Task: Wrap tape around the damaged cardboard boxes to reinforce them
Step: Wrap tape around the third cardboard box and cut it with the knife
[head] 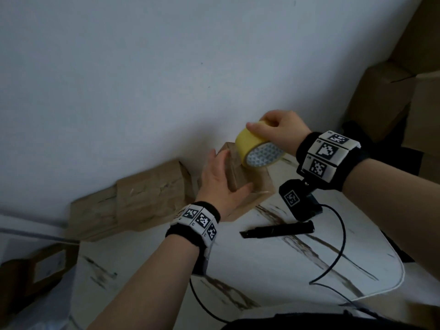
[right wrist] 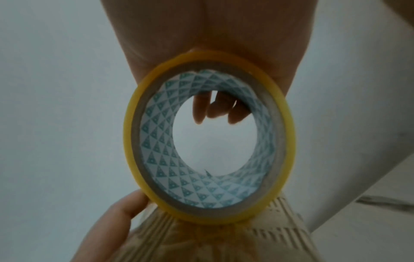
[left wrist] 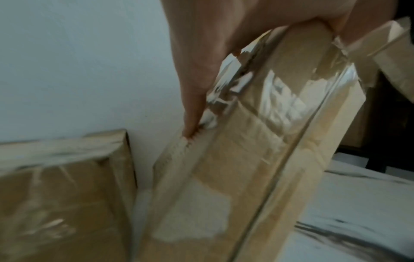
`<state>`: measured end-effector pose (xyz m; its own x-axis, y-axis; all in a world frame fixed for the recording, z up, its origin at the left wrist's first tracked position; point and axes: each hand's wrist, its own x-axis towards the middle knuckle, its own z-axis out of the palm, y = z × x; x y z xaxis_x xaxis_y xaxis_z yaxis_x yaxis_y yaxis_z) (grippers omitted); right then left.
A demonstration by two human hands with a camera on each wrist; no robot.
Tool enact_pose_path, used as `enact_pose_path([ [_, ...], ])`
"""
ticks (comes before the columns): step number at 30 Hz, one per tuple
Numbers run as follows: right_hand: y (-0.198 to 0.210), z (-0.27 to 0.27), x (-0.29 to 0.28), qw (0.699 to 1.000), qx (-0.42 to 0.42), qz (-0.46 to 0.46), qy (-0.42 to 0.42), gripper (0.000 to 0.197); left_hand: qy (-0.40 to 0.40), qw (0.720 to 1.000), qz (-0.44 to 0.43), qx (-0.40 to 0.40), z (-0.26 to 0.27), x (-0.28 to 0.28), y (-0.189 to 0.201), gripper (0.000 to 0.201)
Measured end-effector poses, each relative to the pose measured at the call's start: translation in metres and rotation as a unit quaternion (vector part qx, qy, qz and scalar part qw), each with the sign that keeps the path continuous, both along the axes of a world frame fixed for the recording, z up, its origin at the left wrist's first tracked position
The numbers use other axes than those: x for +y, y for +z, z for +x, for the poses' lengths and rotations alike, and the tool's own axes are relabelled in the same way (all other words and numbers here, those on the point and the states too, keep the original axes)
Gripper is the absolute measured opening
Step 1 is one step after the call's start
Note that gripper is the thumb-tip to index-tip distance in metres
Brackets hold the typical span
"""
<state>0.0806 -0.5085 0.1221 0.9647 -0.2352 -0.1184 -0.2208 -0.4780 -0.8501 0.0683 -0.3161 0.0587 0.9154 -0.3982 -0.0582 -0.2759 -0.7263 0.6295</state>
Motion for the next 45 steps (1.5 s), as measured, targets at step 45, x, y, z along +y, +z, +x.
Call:
enact_pose_path([
  [45, -0.023, -0.003, 0.06, 0.903, 0.216, -0.336, 0.156, 0.066, -0.141, 0.947, 0.289, -0.01, 0.023, 0.103, 0.027, 0.128],
])
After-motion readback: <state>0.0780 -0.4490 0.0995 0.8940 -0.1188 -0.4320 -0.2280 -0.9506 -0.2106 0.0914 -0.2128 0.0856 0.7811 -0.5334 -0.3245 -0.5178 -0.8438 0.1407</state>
